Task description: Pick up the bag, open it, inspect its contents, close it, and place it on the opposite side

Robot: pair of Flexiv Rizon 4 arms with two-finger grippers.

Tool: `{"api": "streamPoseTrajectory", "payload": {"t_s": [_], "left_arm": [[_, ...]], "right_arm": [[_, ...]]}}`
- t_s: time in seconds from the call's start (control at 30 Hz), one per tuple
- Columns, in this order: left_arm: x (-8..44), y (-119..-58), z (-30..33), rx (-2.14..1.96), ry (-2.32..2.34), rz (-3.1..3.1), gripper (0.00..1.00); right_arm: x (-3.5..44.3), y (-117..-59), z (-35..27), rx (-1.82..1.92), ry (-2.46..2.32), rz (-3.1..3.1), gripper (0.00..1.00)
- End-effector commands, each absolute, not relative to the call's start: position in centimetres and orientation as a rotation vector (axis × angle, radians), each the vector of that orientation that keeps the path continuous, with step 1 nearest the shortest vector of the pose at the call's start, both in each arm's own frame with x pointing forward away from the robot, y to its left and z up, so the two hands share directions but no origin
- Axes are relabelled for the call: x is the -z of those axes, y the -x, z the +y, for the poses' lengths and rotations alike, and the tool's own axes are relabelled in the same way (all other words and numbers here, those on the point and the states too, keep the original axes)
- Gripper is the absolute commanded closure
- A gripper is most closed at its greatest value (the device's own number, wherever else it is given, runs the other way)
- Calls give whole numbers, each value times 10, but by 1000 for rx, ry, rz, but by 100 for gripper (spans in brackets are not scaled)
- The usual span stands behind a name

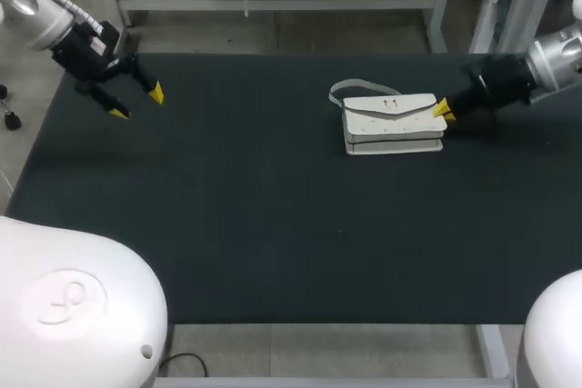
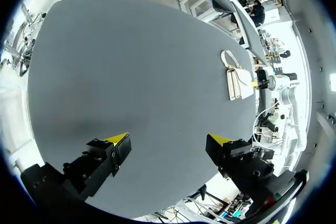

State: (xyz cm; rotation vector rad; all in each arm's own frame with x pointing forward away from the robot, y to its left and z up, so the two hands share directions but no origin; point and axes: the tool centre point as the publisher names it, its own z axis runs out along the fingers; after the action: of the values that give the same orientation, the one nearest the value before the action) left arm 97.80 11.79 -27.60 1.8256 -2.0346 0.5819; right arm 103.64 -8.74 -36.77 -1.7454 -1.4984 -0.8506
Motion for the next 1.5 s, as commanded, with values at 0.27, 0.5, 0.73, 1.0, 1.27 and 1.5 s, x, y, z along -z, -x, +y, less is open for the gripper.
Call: {"api": "streamPoseTrajectory", "payload": {"t_s": [0.27,0.5,0.73,1.0,1.27,1.5], "left_arm": [[268,-974,115,-500,-1855,-2110,0],[264,-976,118,-511,-1887,-2122,0],[264,-976,118,-511,-1887,-2122,0],[257,-983,135,-457,-1905,-2177,0],[249,-989,148,-360,-1908,-2254,0],[246,-991,151,-320,-1910,-2288,0]], "right_arm": [[357,-1042,-155,857,1801,-1552,100],[357,-1044,-165,849,1826,-1525,100],[357,-1044,-165,849,1826,-1525,100],[356,-1050,-182,859,1855,-1522,100],[350,-1074,-240,870,1892,-1594,100],[355,-1096,-268,848,1863,-1647,100]]}}
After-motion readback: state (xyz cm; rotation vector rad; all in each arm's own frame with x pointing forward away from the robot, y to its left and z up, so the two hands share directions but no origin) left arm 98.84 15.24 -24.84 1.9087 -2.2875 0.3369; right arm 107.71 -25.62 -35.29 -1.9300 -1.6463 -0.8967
